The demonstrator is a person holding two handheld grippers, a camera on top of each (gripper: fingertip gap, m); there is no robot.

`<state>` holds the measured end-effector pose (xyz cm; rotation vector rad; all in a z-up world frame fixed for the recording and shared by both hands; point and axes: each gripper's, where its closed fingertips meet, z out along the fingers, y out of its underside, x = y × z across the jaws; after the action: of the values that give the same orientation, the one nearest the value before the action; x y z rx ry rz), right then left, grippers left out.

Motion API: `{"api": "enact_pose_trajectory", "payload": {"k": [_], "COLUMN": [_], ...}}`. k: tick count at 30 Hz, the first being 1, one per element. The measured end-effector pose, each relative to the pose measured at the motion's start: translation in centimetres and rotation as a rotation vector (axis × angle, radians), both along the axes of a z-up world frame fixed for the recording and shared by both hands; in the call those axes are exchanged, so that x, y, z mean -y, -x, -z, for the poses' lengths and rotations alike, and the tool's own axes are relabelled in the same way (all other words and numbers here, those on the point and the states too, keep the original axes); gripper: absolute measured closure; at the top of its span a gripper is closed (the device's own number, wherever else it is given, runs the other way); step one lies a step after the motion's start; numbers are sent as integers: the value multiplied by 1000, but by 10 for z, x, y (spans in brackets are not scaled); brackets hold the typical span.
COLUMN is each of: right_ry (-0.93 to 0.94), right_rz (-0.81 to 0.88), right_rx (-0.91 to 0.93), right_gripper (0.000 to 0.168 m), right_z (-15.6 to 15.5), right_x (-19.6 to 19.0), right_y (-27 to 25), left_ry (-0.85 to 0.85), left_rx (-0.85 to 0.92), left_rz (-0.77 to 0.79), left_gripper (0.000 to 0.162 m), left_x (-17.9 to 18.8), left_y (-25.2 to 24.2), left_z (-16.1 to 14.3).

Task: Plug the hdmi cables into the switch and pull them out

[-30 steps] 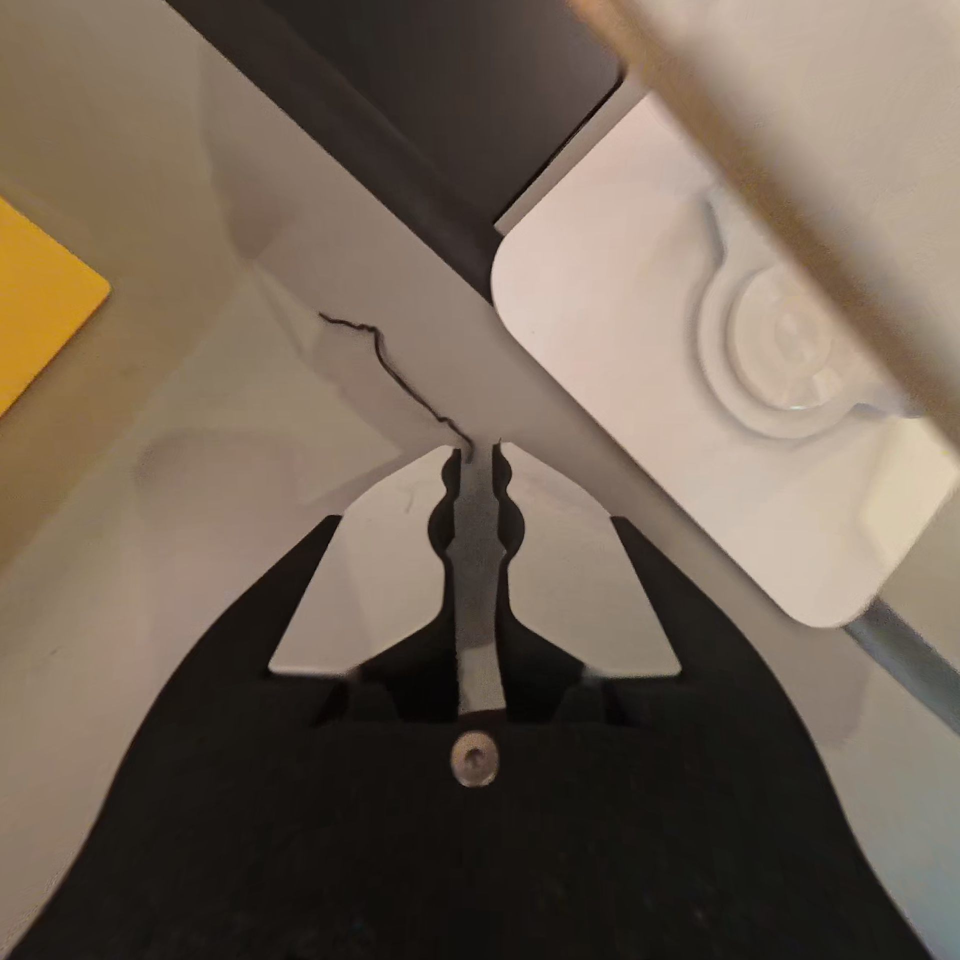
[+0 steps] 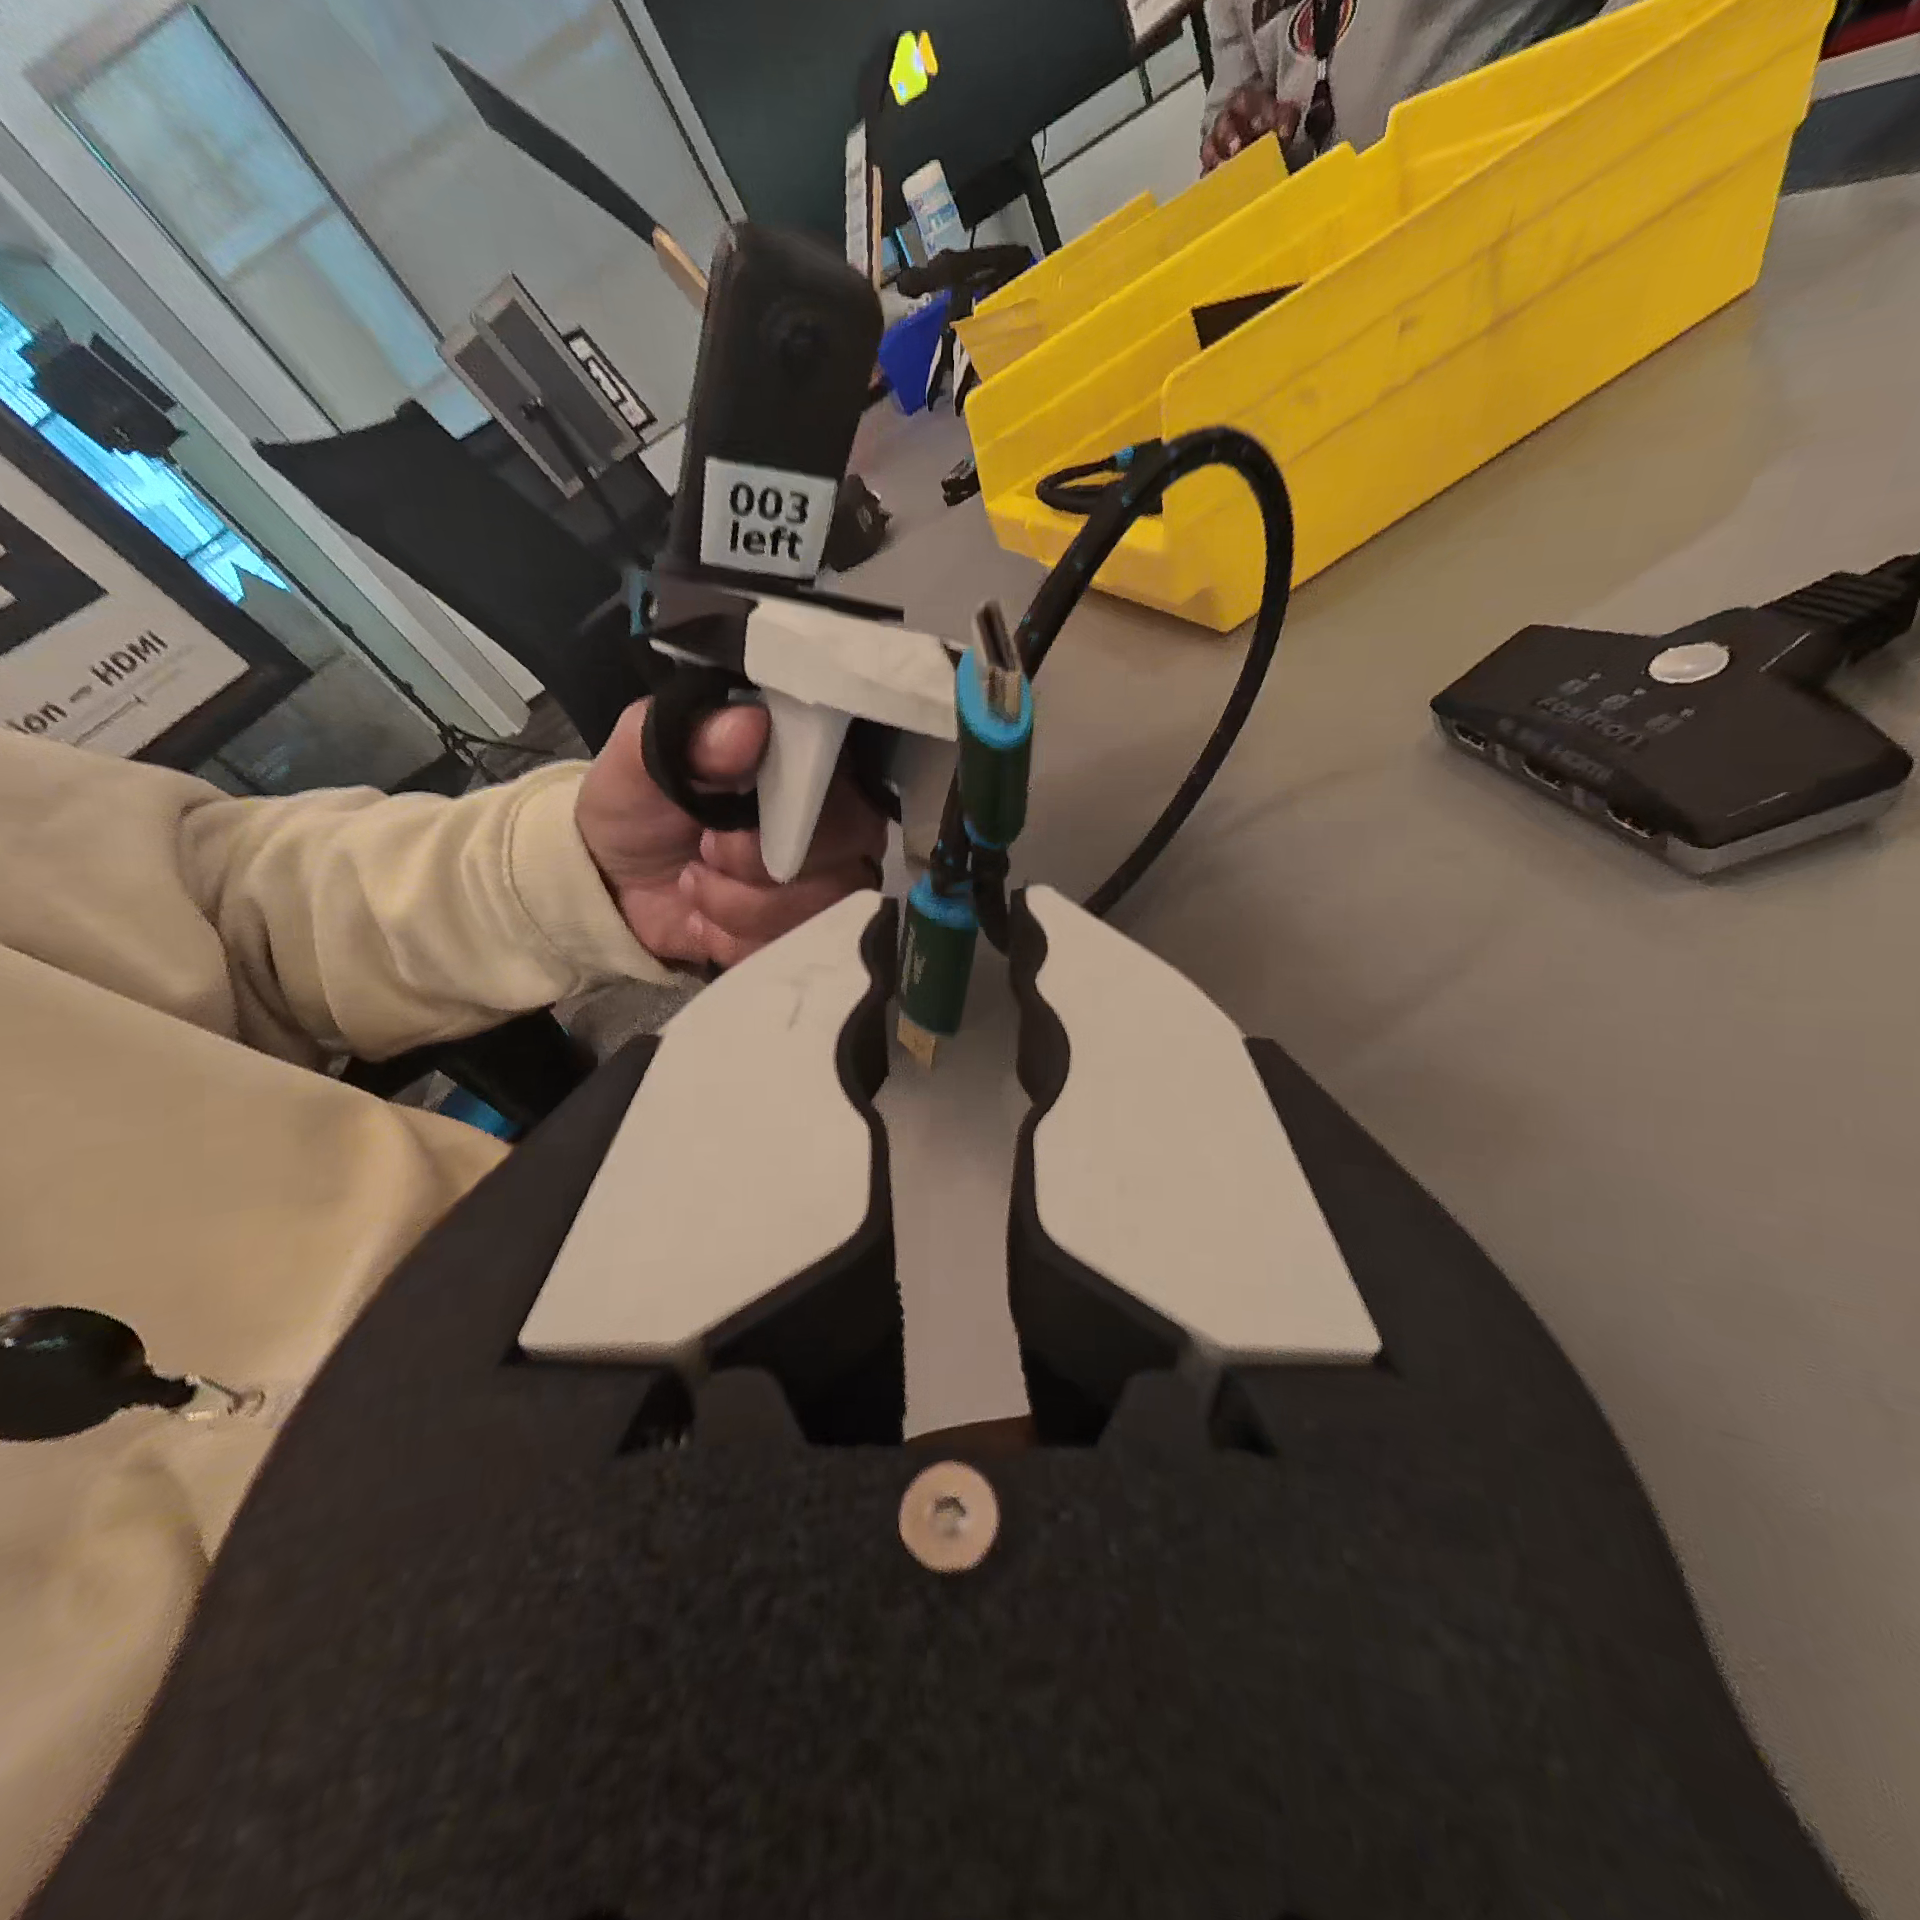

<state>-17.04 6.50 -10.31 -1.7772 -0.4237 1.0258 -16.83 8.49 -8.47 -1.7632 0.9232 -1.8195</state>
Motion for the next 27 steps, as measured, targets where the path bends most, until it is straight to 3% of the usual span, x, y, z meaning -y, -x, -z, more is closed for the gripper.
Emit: {"api": "enact_pose_trajectory", "payload": {"k": [7, 10, 12, 14, 16, 20, 23, 27], "right_ry": [-28, 15, -9, -31, -53, -46, -65, -124], "right_rz": [-15, 6, 76, 171, 190, 127, 130, 135], "right_rx": [67, -62, -53, -145, -119, -133, -75, -107], "right_gripper": [168, 168, 168, 168, 168, 168, 168, 168], "right_z": [-1, -10, -12, -28, -30, -33, -32, -50], "right_x": [-1, -1, -6, -6, -2, 0, 1, 4], "right_y": [4, -6, -24, -61, -81, -60, -36, -14], "left_ry": [6, 9, 61, 143, 60, -106, -185, -319], "left_rx": [-31, -39, -94, -32, -51, -127, -177, -245], "left_rz": [-22, -2, -109, -160, -185, -15, 82, 122], "left_gripper": [157, 158, 162, 162, 162, 161, 134, 122], "left_x": [-4, -3, -26, -53, -59, -9, 27, 56], "left_y": [6, 8, 19, 41, 49, 22, 3, -12], "left_z": [4, 5, 18, 13, 10, 12, 20, 31]}}
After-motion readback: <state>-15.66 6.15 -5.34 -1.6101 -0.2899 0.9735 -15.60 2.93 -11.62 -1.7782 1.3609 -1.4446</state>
